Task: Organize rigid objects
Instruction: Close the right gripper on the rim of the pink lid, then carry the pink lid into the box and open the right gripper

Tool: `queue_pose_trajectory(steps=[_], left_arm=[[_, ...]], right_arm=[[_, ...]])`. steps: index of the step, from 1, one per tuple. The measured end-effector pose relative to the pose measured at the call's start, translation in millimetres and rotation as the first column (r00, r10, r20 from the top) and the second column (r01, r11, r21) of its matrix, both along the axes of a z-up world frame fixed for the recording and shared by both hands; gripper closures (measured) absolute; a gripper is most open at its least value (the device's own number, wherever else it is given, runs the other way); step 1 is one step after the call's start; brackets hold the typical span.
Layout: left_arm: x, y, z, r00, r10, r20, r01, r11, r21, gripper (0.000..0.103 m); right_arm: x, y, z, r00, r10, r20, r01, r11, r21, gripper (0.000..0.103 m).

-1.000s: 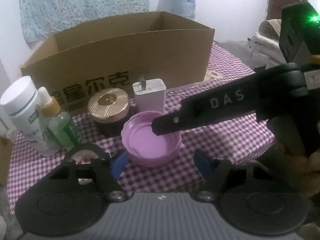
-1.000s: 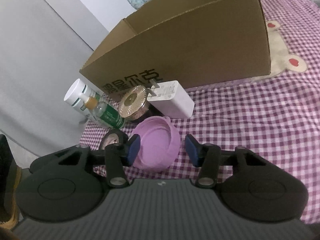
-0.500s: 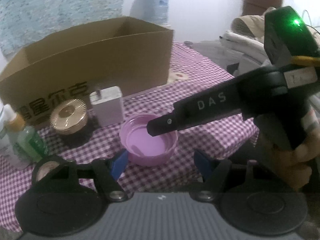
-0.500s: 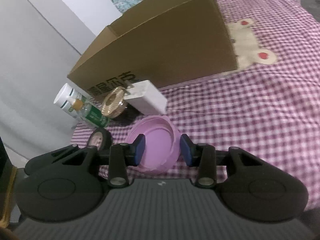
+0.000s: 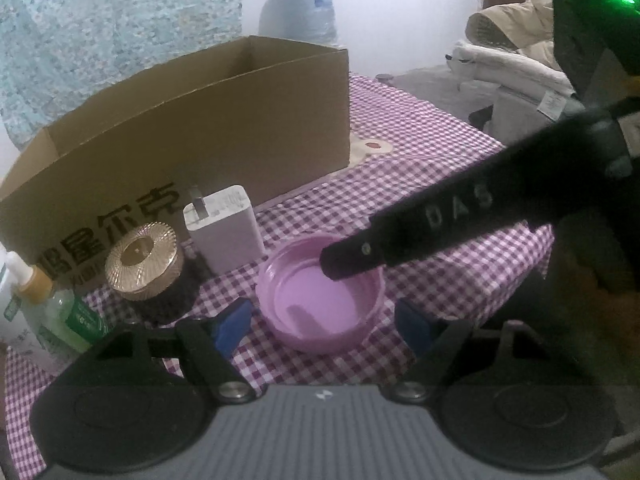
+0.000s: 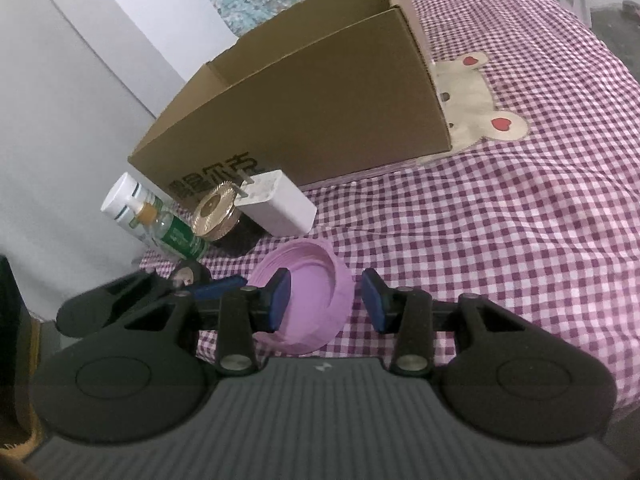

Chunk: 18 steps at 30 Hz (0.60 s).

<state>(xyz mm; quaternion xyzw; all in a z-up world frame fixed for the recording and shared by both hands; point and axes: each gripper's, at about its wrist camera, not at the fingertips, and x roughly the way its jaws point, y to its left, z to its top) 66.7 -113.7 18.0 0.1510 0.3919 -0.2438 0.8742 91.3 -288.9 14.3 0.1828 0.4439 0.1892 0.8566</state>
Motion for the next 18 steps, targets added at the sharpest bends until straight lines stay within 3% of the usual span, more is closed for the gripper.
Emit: queue_pose_trajectory(steps=[5, 7, 11, 18], left_arm=[[5.4, -1.4, -5.3, 1.0, 0.01, -0.02, -0.01, 1.0, 0.011, 0.03], [4.8, -1.3, -5.1, 1.0, 0.006, -0.018, -0.006, 1.0, -0.001, 0.033], [0.5, 0.1, -4.3, 1.0, 0.011, -0.002, -0.011, 1.0, -0.005, 0.033], [-14.4, 12.5, 35.6, 0.995, 0.016, 0.101, -0.011, 0.999, -0.053, 0.033]], right_arm=[[2.4, 6.2, -2.1, 1.0, 0.011, 0.005, -0.01, 0.999, -0.053, 0.068], [2.6, 7.7, -3.8, 1.0, 0.013, -0.002, -0.013, 0.998, -0.062, 0.077], [1.1, 9.3, -2.8, 1.0, 0.011, -0.002, -0.011, 0.997, -0.08, 0.083], [-8.7, 14.6, 32.9, 0.998, 0.016, 0.06, -0.01, 0.995, -0.096, 0.083]])
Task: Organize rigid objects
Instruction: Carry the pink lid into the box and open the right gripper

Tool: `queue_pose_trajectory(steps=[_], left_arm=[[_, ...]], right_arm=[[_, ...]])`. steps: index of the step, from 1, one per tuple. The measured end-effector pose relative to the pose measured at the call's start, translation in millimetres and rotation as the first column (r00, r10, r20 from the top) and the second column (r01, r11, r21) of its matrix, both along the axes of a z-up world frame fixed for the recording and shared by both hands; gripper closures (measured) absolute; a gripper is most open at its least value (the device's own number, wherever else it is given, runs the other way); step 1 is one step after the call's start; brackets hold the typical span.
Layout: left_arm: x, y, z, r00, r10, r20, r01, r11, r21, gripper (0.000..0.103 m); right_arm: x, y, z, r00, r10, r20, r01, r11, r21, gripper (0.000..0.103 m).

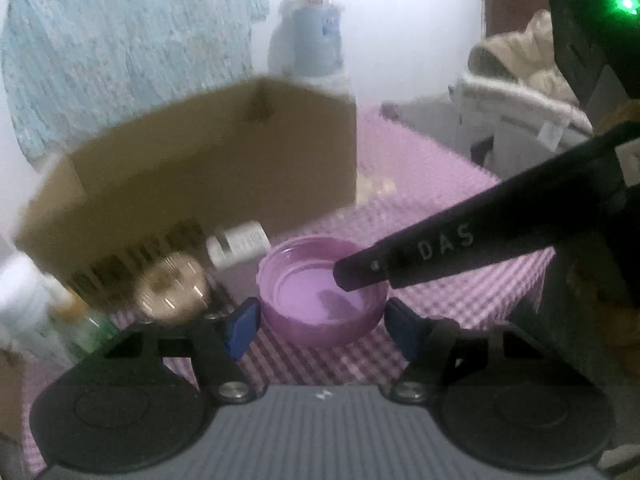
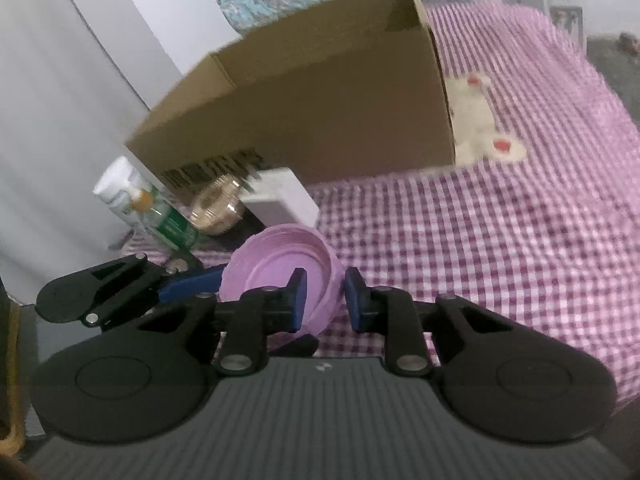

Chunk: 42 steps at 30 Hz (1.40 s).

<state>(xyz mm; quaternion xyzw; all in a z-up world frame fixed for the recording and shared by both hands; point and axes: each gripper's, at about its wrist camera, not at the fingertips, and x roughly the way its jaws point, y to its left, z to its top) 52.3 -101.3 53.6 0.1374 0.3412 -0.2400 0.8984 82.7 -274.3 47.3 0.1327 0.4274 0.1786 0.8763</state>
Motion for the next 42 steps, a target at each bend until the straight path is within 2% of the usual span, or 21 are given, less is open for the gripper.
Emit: queue_pose_trajectory(steps=[4, 7, 11, 13, 17, 19, 21, 25, 31, 36, 42], left_arm=[[1.4, 14.8, 38.9, 0.994, 0.034, 0.102, -0.033, 0.999, -0.017, 0.033], [14.4, 28.4, 65.8, 0.984, 0.06, 0.166, -0.058, 0.998, -0.018, 0.034], [50.2, 46.9, 90.4, 0.979, 0.098, 0.177, -0.096, 0.995, -0.018, 0.033], [74.3, 56.9, 93.4, 0.983, 0.117, 0.142, -0.115, 0.993, -0.024, 0.033], [130.2, 74.0, 84.1, 0.989, 0.146, -0.023, -0.147, 0.989, -0.035, 0.033], [157.1, 79.2, 75.0, 0.98, 0.158, -0.12, -0.163, 0.986, -0.032, 0.033], [176.7, 84.4, 66.8, 0.969, 0.164, -0.185, -0.171, 0.985, -0.021, 0.033], [207.8, 92.2, 53.2, 0.944, 0.173, -0.282, -0.177, 0.984, 0.011, 0.033], [226.3, 93.1, 32.4, 0.913, 0.181, -0.366, -0.17, 0.984, 0.062, 0.033], [225.8, 81.8, 25.0, 0.921, 0.177, -0.346, -0.142, 0.982, 0.125, 0.033], [226.1, 80.4, 27.9, 0.92, 0.175, -0.352, -0.141, 0.983, 0.12, 0.031]], right_arm=[[4.1, 10.3, 41.0, 0.996, 0.028, 0.087, -0.028, 1.0, 0.006, 0.083], [22.4, 20.7, 72.6, 0.986, 0.073, 0.152, -0.075, 0.997, 0.003, 0.083], [61.4, 35.9, 98.5, 0.97, 0.146, 0.192, -0.147, 0.989, -0.011, 0.081], [92.4, 39.1, 102.5, 0.971, 0.174, 0.164, -0.178, 0.984, 0.011, 0.08], [158.2, 57.8, 91.6, 0.975, 0.22, 0.02, -0.221, 0.974, 0.056, 0.079], [186.2, 66.5, 79.5, 0.97, 0.238, -0.058, -0.233, 0.97, 0.07, 0.079], [211.2, 73.7, 66.8, 0.959, 0.252, -0.132, -0.243, 0.967, 0.079, 0.079], [235.8, 91.1, 48.1, 0.937, 0.27, -0.221, -0.259, 0.963, 0.08, 0.079], [252.5, 99.2, 26.9, 0.904, 0.287, -0.316, -0.282, 0.957, 0.061, 0.079], [259.0, 104.0, 12.3, 0.885, 0.298, -0.359, -0.299, 0.953, 0.053, 0.078], [260.4, 103.9, 1.0, 0.881, 0.291, -0.374, -0.288, 0.955, 0.065, 0.073]])
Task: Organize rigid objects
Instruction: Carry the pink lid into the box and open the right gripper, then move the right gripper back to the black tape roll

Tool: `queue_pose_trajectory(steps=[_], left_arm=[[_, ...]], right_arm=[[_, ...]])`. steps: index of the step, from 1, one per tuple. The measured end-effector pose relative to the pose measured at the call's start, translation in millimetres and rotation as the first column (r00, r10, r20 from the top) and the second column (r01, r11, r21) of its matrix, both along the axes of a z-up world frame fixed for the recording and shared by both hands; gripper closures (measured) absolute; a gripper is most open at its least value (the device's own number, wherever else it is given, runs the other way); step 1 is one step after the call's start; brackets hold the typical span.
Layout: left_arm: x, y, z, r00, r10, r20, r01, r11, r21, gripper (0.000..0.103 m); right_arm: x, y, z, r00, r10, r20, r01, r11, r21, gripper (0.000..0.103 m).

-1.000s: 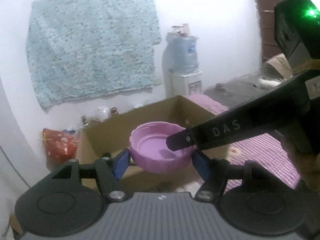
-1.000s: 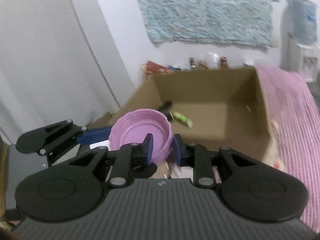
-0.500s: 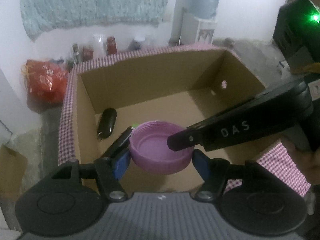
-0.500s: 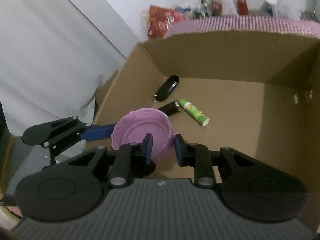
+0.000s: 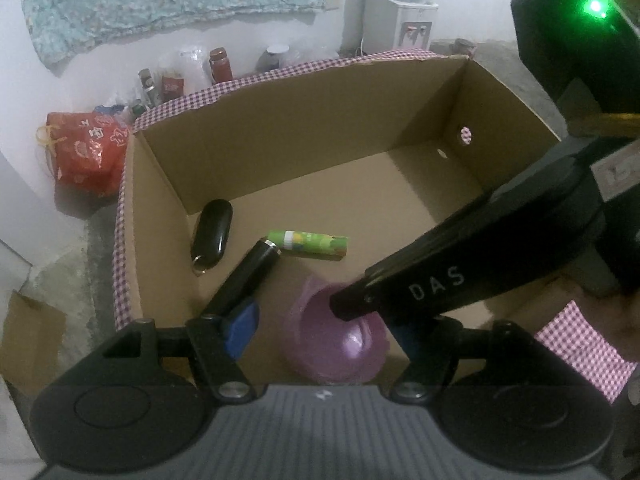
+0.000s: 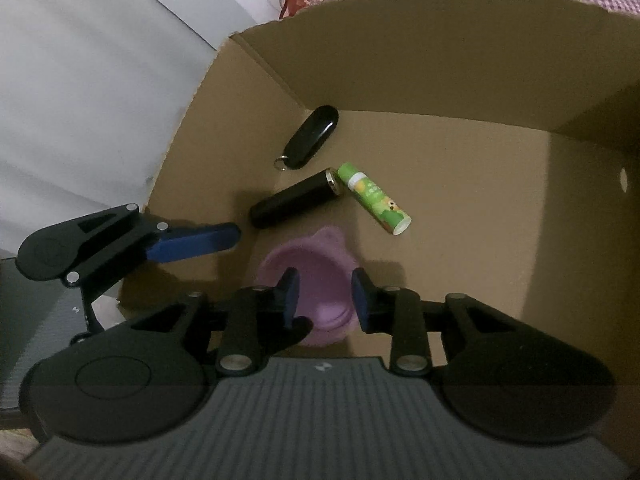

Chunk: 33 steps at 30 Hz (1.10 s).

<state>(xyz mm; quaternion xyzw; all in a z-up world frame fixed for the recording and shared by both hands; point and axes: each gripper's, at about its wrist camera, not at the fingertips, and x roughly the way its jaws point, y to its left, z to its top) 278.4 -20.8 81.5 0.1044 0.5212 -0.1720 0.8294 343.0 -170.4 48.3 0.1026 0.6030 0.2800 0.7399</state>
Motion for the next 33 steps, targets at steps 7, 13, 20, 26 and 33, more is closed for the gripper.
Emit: queue_pose_trajectory(steps=[7, 13, 20, 26, 33], left_arm=[[-15.8, 5.9, 25.4, 0.997, 0.016, 0.076, -0.014, 0.999, -0.035, 0.025], [-52.5, 21.1, 75.0, 0.973, 0.044, 0.225, -0.017, 0.993, -0.118, 0.017], [-118.1, 49.9, 118.1, 0.945, 0.06, 0.321, 0.054, 0.941, -0.334, 0.001], [-172.8, 59.3, 96.2, 0.94, 0.082, 0.332, 0.027, 0.949, -0.313, 0.0], [-213.8, 68.0, 36.4, 0.953, 0.162, 0.256, -0.076, 0.946, -0.316, 0.0]], right_arm=[[-11.3, -18.4, 22.8, 0.997, -0.056, 0.046, 0.054, 0.997, 0.06, 0.07], [-45.1, -44.5, 74.3, 0.976, -0.102, 0.19, 0.082, 0.99, 0.111, 0.058], [-128.5, -73.2, 141.2, 0.907, -0.084, 0.414, 0.052, 0.995, 0.087, 0.025], [-206.4, -82.1, 172.9, 0.808, 0.001, 0.589, 0.052, 0.996, -0.072, 0.001], [-264.2, -64.5, 108.5, 0.8, 0.11, 0.589, 0.154, 0.913, -0.379, 0.001]])
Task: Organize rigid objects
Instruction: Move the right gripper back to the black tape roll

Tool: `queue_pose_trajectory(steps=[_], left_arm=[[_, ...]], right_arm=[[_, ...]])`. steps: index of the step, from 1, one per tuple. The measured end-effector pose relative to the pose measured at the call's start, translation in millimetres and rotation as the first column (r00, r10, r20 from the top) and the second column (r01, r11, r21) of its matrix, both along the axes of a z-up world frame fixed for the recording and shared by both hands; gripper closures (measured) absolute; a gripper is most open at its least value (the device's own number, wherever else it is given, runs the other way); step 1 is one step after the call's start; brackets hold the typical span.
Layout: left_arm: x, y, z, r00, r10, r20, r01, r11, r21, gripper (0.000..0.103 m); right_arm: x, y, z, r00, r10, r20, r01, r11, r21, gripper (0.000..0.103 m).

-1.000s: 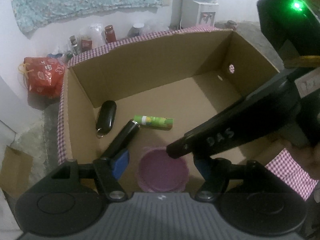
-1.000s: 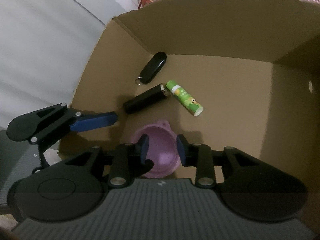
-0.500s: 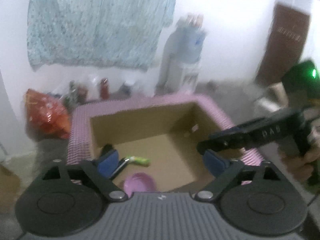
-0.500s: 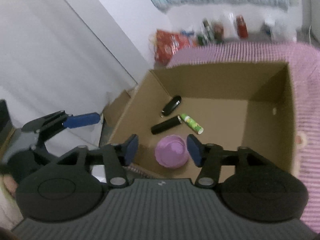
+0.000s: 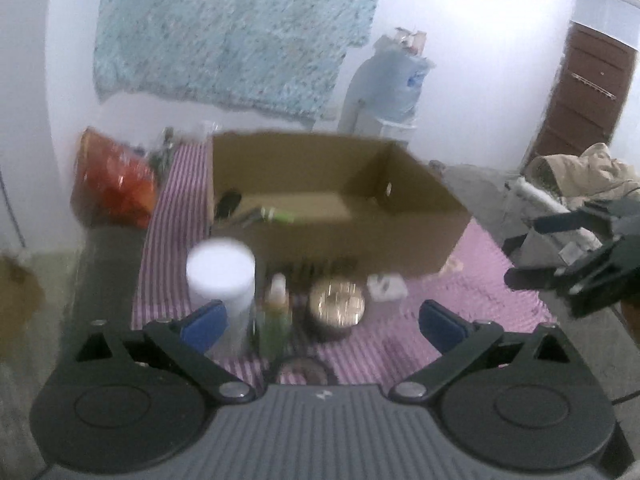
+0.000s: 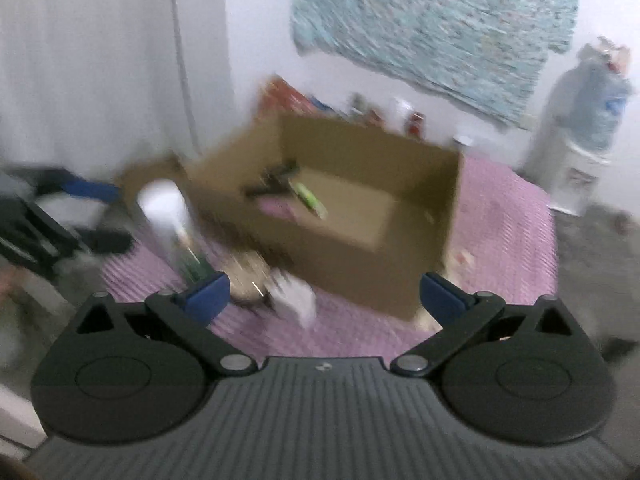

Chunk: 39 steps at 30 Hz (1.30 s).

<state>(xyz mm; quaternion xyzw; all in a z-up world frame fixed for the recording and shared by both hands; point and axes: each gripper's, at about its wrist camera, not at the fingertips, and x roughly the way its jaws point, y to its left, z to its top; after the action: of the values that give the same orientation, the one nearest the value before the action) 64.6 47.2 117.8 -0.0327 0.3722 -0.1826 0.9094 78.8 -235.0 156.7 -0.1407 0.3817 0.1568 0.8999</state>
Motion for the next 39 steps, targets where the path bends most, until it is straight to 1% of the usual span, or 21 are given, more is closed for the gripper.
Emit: queue_pose_trajectory(steps=[3, 4, 6, 8, 9, 10, 12, 16, 21, 23, 24, 26, 28, 29, 31, 33, 35, 36, 37, 38, 39], left_arm=[[-9.1, 4.4, -21.7, 0.999, 0.02, -0.039, -0.02, 1.0, -0.005, 0.0], [-11.3, 5.5, -28.0, 0.998, 0.026, -0.055, -0.027, 1.0, -0.01, 0.0], [-15.7, 8.8, -41.1, 0.995, 0.024, -0.092, -0.028, 0.999, -0.044, 0.0], [-16.9, 10.3, -51.6, 0.991, -0.007, -0.134, -0.005, 0.996, -0.091, 0.0], [-16.8, 9.5, -57.1, 0.988, -0.027, -0.155, 0.012, 0.995, -0.099, 0.0], [-15.6, 7.2, -61.6, 0.986, -0.041, -0.164, 0.027, 0.996, -0.088, 0.0], [-21.1, 0.9, -70.4, 0.988, -0.03, -0.153, 0.025, 0.999, -0.029, 0.0], [-19.0, -11.1, -79.4, 0.995, 0.003, -0.102, 0.007, 0.995, 0.096, 0.0], [-15.1, -16.2, -85.5, 0.998, 0.007, -0.064, 0.002, 0.99, 0.14, 0.002], [-12.7, -19.8, -87.8, 0.999, -0.003, -0.052, 0.011, 0.987, 0.16, 0.006], [-11.4, -21.7, -89.9, 0.999, -0.006, -0.049, 0.015, 0.985, 0.173, 0.008], [-7.7, -24.4, -94.3, 0.999, -0.011, -0.053, 0.021, 0.981, 0.191, 0.016], [-6.0, -28.5, -98.2, 0.998, -0.015, -0.064, 0.027, 0.98, 0.198, 0.024], [-4.7, -30.2, -100.3, 0.997, -0.016, -0.07, 0.03, 0.98, 0.199, 0.029], [-1.4, -30.9, -102.2, 0.997, -0.016, -0.079, 0.031, 0.98, 0.198, 0.032], [0.9, -29.9, -103.5, 0.996, -0.014, -0.085, 0.031, 0.98, 0.196, 0.033], [3.3, -31.7, -103.7, 0.996, -0.018, -0.092, 0.034, 0.982, 0.183, 0.037], [4.7, -32.8, -104.1, 0.995, -0.02, -0.094, 0.037, 0.983, 0.18, 0.038], [4.8, -34.1, -104.2, 0.995, -0.021, -0.094, 0.037, 0.983, 0.182, 0.039], [4.8, -35.7, -104.6, 0.996, -0.02, -0.091, 0.037, 0.982, 0.187, 0.039], [5.3, -37.4, -105.0, 0.996, -0.018, -0.089, 0.035, 0.981, 0.193, 0.039]], right_arm=[[-7.8, 14.7, -31.1, 1.0, -0.002, -0.01, 0.001, 0.991, -0.131, 0.001], [-10.8, 18.0, -36.0, 1.0, 0.008, -0.015, -0.01, 0.988, -0.151, 0.001], [-11.7, 25.9, -43.7, 0.999, 0.037, -0.032, -0.042, 0.989, -0.144, 0.001], [-11.5, 30.1, -45.3, 0.996, 0.08, -0.036, -0.082, 0.994, -0.068, 0.001], [-8.9, 32.4, -47.6, 0.995, 0.097, -0.032, -0.098, 0.995, -0.016, 0.001], [-10.0, 34.6, -49.3, 0.994, 0.109, -0.027, -0.108, 0.994, 0.035, 0.001], [-6.5, 38.3, -52.6, 0.993, 0.114, -0.024, -0.11, 0.984, 0.137, 0.001], [2.6, 49.8, -71.5, 0.995, 0.086, -0.058, -0.07, 0.968, 0.242, 0.001], [15.5, 70.4, -105.5, 0.987, 0.074, -0.143, -0.018, 0.935, 0.354, 0.002], [18.9, 77.9, -114.4, 0.984, 0.077, -0.16, -0.011, 0.924, 0.382, 0.003], [21.0, 81.2, -118.8, 0.983, 0.077, -0.166, -0.006, 0.921, 0.388, 0.005], [24.0, 86.5, -125.3, 0.98, 0.071, -0.184, 0.01, 0.915, 0.403, 0.012], [29.0, 89.7, -132.1, 0.975, 0.066, -0.21, 0.03, 0.906, 0.423, 0.028], [31.4, 91.6, -135.1, 0.973, 0.065, -0.223, 0.038, 0.902, 0.43, 0.032], [34.5, 95.5, -140.2, 0.969, 0.069, -0.238, 0.043, 0.899, 0.436, 0.046], [37.7, 100.5, -145.6, 0.964, 0.076, -0.254, 0.043, 0.9, 0.434, 0.054], [39.9, 103.4, -149.7, 0.96, 0.081, -0.27, 0.047, 0.899, 0.435, 0.059], [41.7, 105.0, -152.1, 0.957, 0.084, -0.279, 0.049, 0.898, 0.438, 0.064], [43.4, 106.7, -154.3, 0.955, 0.087, -0.285, 0.049, 0.897, 0.44, 0.068], [45.0, 106.7, -155.8, 0.953, 0.089, -0.291, 0.051, 0.895, 0.443, 0.069], [46.9, 107.2, -158.2, 0.95, 0.091, -0.3, 0.056, 0.893, 0.446, 0.074]])
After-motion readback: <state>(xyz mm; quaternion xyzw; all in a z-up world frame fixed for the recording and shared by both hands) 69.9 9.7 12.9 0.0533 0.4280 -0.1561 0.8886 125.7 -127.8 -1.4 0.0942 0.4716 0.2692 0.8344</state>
